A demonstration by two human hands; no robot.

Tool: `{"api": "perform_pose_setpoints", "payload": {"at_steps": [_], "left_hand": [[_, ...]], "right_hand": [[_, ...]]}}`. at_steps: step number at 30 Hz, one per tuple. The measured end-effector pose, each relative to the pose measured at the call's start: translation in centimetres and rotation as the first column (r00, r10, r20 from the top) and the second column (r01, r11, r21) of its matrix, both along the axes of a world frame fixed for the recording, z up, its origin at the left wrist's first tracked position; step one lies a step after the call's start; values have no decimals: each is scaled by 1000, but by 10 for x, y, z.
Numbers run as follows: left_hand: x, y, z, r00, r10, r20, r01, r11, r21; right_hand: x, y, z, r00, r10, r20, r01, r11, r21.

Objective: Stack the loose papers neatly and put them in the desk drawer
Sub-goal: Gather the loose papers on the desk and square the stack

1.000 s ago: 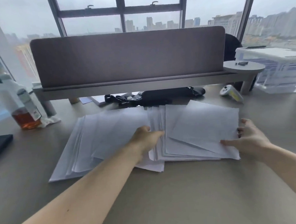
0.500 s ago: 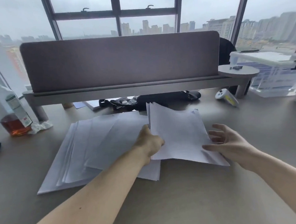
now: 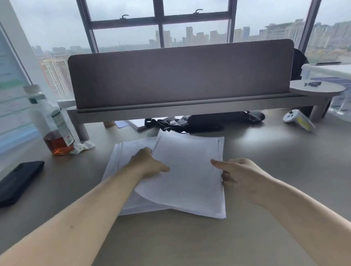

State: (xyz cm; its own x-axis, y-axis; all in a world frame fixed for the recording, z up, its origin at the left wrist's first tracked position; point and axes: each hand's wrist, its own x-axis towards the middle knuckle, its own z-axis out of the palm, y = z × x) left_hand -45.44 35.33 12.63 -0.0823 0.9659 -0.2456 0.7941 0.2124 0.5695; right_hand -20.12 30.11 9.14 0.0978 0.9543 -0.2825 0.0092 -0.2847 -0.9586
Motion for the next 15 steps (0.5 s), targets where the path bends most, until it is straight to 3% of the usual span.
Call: {"api": "perform_pose_setpoints", "payload": {"at_steps": [4, 7, 12, 15], "left_hand": [[-5, 7, 8, 977, 131, 169, -113, 987, -115], [-13, 7, 4, 958, 130, 258, -86, 981, -173], [-12, -1, -3, 929, 43, 368, -45, 999, -4], [-29, -9, -11, 924, 151, 353, -219, 962, 164]], "right_hand": [[3, -1, 0, 999, 12, 41, -11, 1000, -18], [0, -1, 0, 997, 55, 61, -54, 998, -18], [-9, 4, 1, 993, 80, 81, -80, 997, 4], [-24, 11, 1, 993, 65, 95, -70, 997, 40]]}}
